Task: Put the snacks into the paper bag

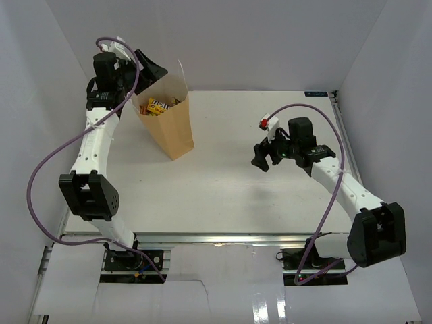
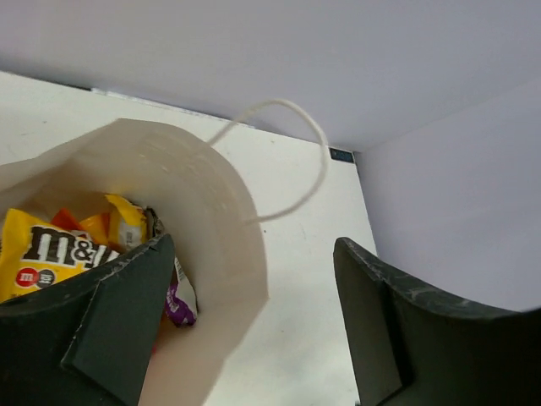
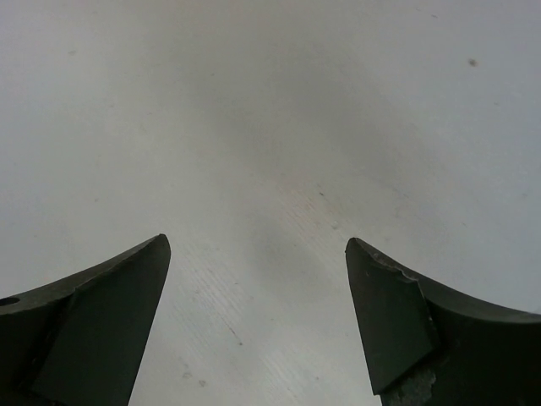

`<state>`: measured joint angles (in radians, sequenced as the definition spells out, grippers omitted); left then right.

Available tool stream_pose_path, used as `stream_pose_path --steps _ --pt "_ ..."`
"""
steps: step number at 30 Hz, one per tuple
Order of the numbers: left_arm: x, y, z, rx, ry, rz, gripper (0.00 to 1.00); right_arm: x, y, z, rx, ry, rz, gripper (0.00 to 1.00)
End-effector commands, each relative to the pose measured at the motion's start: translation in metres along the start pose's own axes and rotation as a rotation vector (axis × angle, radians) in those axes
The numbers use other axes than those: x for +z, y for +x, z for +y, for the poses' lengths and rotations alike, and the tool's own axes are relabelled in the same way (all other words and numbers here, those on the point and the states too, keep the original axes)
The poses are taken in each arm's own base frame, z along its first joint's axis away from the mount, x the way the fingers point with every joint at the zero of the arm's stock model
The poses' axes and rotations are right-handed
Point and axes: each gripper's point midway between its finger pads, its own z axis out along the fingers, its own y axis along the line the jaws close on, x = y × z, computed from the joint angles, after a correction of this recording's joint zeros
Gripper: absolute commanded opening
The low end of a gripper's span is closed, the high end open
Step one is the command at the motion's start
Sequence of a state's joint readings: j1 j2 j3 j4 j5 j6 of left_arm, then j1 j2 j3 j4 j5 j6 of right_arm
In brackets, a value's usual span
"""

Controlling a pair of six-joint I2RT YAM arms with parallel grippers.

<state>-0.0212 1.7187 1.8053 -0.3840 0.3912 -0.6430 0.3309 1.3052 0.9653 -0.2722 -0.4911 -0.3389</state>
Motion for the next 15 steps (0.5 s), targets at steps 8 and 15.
stream_pose_path --steps 8,15 --pt "-0.127 0.109 -0.072 0.414 0.435 0.059 0.95 -0.062 -0.012 -0.079 0.013 0.524 0.046 0.90" --pt "-0.210 0.199 -0.023 0.426 0.389 -0.019 0.98 -0.087 -0.008 -0.077 0.034 0.586 0.050 0.90"
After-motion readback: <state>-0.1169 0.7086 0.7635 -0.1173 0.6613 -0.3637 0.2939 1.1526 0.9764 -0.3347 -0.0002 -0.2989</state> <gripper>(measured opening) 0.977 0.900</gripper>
